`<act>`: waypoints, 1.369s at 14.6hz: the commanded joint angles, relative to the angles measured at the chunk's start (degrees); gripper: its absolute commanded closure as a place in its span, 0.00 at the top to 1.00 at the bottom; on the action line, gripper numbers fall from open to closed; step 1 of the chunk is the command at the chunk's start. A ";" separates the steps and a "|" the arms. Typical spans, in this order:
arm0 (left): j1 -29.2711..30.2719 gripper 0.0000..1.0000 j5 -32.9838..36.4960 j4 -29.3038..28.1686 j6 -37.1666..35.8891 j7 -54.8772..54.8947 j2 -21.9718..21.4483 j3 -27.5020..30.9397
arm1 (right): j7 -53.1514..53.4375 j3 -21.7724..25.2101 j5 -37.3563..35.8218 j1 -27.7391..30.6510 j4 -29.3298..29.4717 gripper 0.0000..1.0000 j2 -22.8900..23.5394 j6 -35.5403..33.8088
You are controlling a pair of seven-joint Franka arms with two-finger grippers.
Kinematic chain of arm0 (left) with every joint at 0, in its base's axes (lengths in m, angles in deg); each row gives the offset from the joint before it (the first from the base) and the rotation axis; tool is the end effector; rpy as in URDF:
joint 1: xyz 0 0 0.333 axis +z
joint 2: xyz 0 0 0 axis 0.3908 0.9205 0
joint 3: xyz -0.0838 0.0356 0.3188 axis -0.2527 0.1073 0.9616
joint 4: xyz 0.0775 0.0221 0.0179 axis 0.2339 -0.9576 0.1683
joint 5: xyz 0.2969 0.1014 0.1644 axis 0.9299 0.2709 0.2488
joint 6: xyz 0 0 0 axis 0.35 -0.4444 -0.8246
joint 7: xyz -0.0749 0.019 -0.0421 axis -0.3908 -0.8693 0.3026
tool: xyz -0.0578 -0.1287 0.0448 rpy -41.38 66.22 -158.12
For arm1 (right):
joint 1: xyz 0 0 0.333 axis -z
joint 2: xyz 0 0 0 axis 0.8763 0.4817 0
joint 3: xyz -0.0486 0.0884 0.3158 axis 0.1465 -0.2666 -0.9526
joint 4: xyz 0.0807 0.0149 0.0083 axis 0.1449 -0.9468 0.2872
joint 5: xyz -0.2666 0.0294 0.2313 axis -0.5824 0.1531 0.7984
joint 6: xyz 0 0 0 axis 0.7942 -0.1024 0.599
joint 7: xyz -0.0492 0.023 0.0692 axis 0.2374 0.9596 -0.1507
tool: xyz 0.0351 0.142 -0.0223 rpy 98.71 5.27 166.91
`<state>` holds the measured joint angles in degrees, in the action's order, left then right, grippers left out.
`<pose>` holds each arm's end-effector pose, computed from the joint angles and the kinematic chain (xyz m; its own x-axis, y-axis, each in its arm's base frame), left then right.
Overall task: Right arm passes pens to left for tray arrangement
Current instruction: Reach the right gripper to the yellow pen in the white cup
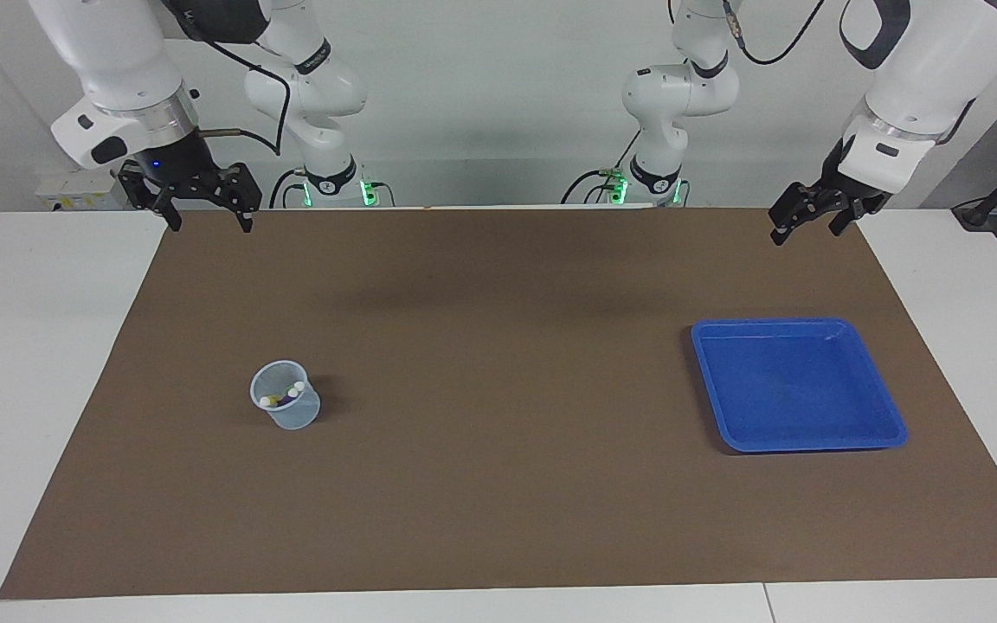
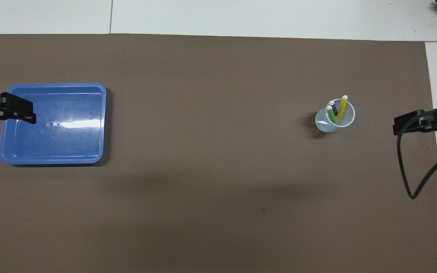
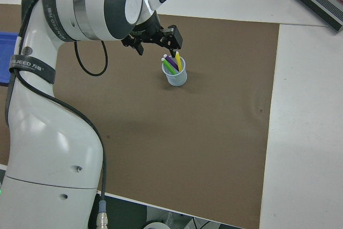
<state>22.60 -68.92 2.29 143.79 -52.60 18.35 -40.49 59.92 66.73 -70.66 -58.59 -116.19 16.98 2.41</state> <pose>0.5178 -0.0289 0.6018 0.9936 0.1012 -0.0508 0.1015 -0.9948 0.0037 0.5025 0.0042 0.6100 0.9994 -0.0116 -0.0315 -0.0097 -0.9982 0.0585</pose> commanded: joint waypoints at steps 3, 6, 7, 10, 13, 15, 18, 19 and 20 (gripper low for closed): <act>-0.92 1.00 -0.77 -0.07 0.41 0.77 -0.22 1.19 | 1.19 -0.35 -0.71 0.64 -1.88 1.00 -1.55 0.84; -0.92 1.00 -0.77 -0.24 0.33 0.77 -0.30 1.10 | 2.60 -0.35 0.25 1.08 -3.10 1.00 -1.47 5.03; -0.92 1.00 -0.77 -0.33 0.33 0.77 -0.31 1.10 | 2.08 -0.35 0.34 1.34 -4.24 1.00 -1.55 7.58; -0.92 1.00 -0.77 -0.60 0.33 0.68 -0.57 1.01 | -0.37 -0.35 0.87 1.60 -7.49 1.00 -1.55 16.27; -0.92 1.00 -0.77 -0.86 0.33 0.68 -0.66 0.92 | -6.95 -0.35 5.52 3.53 -13.81 1.00 -0.95 29.53; -0.92 1.00 -0.68 -2.35 0.50 0.59 -1.53 0.75 | -11.79 -0.26 7.02 3.63 -17.24 1.00 0.72 37.72; -1.01 1.00 -0.68 -5.68 0.77 0.41 -3.20 0.48 | -17.68 -0.35 9.82 4.33 -19.89 1.00 4.32 45.28; -0.92 1.00 -0.68 -5.69 0.77 0.50 -3.21 0.48 | -20.22 -0.26 11.14 4.33 -21.20 1.00 5.55 48.71; -1.01 1.00 -0.68 -5.87 0.68 0.41 -3.29 0.48 | -22.69 -0.35 12.55 4.42 -22.78 1.00 6.70 52.48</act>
<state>22.40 -68.92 -0.75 143.78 -52.60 17.34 -40.71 42.49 66.87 -61.19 -55.05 -135.97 22.13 48.86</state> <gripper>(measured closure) 0.000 0.000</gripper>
